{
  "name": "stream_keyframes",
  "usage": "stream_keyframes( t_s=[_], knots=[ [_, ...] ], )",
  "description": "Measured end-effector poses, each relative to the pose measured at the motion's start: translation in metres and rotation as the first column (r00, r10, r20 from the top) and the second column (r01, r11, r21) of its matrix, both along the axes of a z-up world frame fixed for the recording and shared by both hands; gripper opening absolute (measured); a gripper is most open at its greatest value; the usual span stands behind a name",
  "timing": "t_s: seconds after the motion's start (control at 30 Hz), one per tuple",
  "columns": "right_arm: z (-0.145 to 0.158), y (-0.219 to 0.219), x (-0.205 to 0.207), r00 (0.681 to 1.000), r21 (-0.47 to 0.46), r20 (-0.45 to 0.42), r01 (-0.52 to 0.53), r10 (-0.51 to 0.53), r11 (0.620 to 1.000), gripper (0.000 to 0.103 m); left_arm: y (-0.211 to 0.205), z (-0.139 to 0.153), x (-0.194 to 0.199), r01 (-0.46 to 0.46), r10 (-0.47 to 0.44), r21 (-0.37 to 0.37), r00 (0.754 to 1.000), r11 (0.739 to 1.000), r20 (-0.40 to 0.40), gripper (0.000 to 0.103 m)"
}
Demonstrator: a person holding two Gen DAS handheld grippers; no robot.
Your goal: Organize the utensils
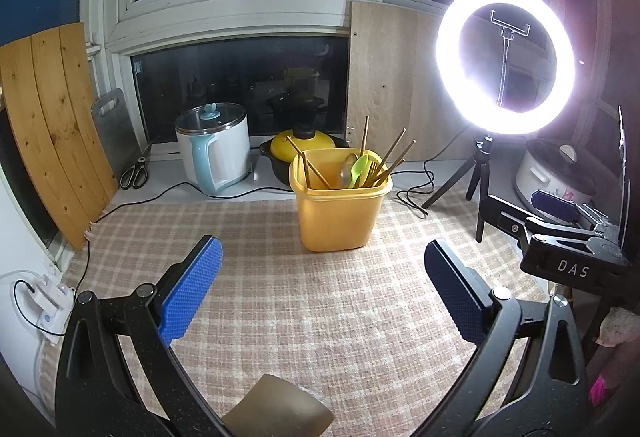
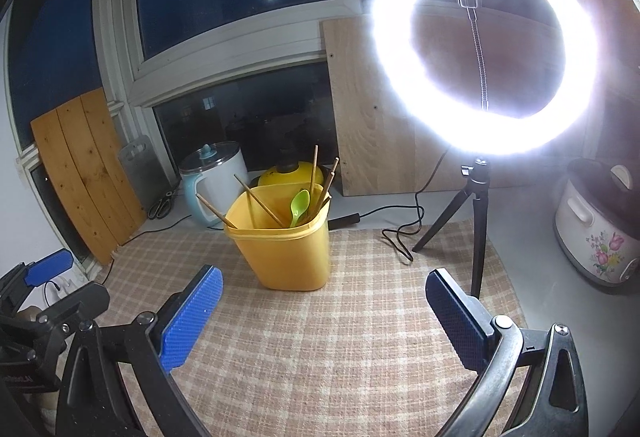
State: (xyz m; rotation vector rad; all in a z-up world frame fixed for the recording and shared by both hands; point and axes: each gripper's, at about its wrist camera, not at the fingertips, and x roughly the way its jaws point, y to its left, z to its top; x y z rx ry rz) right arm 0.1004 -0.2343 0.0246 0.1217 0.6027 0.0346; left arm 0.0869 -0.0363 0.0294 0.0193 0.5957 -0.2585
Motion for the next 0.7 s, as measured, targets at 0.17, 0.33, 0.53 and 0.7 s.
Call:
stream_keyframes(
  t_s=[0.17,0.33,0.53,0.7],
  knots=[
    [-0.004,0.000,0.001,1.000,0.002,-0.011,0.001,-0.001,1.000,0.103,0.001,0.000,0.001,0.000,0.000,-0.001,1.000,1.000,-0.002,0.103],
    [-0.008,0.000,0.002,1.000,0.009,-0.019,0.006,-0.006,1.000,0.103,0.002,-0.001,0.001,-0.001,0.001,0.002,1.000,1.000,-0.004,0.103],
    [-0.009,0.000,0.003,1.000,0.011,-0.021,0.004,-0.004,1.000,0.103,0.001,0.000,0.001,-0.002,0.002,0.002,1.000,1.000,-0.004,0.103],
    [-0.011,0.001,0.003,1.000,0.013,-0.024,0.000,0.000,1.000,0.103,0.004,-0.002,0.001,-0.004,0.004,0.004,1.000,1.000,-0.004,0.103]
  ],
)
